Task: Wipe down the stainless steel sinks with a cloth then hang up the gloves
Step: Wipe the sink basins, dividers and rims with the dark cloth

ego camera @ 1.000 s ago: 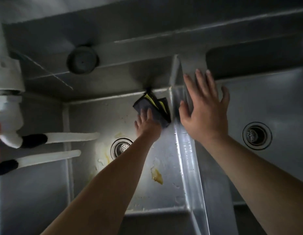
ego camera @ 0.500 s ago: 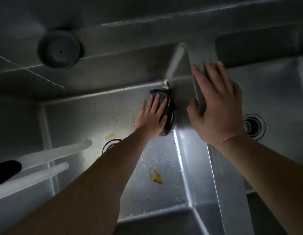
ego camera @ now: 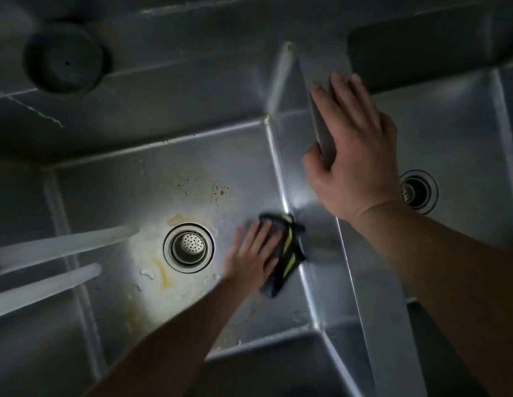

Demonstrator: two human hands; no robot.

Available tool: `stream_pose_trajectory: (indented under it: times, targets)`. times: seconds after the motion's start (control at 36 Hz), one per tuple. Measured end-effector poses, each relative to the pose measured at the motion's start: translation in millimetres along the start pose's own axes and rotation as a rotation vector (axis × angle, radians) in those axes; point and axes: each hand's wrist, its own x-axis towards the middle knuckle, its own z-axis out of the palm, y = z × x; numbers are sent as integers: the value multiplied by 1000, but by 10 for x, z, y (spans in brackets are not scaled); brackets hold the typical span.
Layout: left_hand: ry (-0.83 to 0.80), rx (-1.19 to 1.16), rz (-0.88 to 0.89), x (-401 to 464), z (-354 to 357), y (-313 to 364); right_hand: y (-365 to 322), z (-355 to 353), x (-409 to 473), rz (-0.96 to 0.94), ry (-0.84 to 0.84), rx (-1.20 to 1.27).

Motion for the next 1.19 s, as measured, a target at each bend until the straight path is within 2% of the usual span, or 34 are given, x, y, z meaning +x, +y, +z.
stream_pose_trajectory:
  times: [0.14, 0.22, 0.42, 0.56, 0.69, 0.78, 0.89, 0.97, 1.06, 1.11, 1.14, 1.17, 1.19]
  targets:
    - [73, -52, -275, 1068, -484, -623, 6, -2, -8, -11, 1, -20]
    - [111, -122, -423, 1580, -724, -739, 7, 4, -1, -5, -3, -29]
    - [142, -319, -498, 1563, -645, -385, 8, 22, -18, -9, 27, -32]
    - [136, -340, -407, 1211, -417, -9, -7, 25, -29, 13, 53, -55]
    - [116, -192, -211, 410, 90, 324, -85, 14, -109, 58, 125, -140]
    - [50, -131, -34, -153, 386, 616, -172, -14, -183, 133, 144, -220]
    - [-87, -1, 325, -798, 670, 757, -299, 75, -538, 139, 76, -278]
    - [-122, 45, 471, -844, 603, 678, -446, 152, -1058, 67, 6, -261]
    - [-219, 242, 622, -764, 278, 519, -660, 260, -1630, -122, -5, -179]
    - [-131, 197, 601, -906, 215, 416, -809, 388, -2024, -184, -26, -57]
    - [-110, 149, 488, -995, 89, 392, -865, 463, -2211, -163, -50, 3]
    - [-13, 211, 418, -1062, 101, 320, -894, 544, -2368, -112, -95, 52]
    - [0, 349, 313, -1160, 87, 241, -906, 626, -2488, -37, -167, 80]
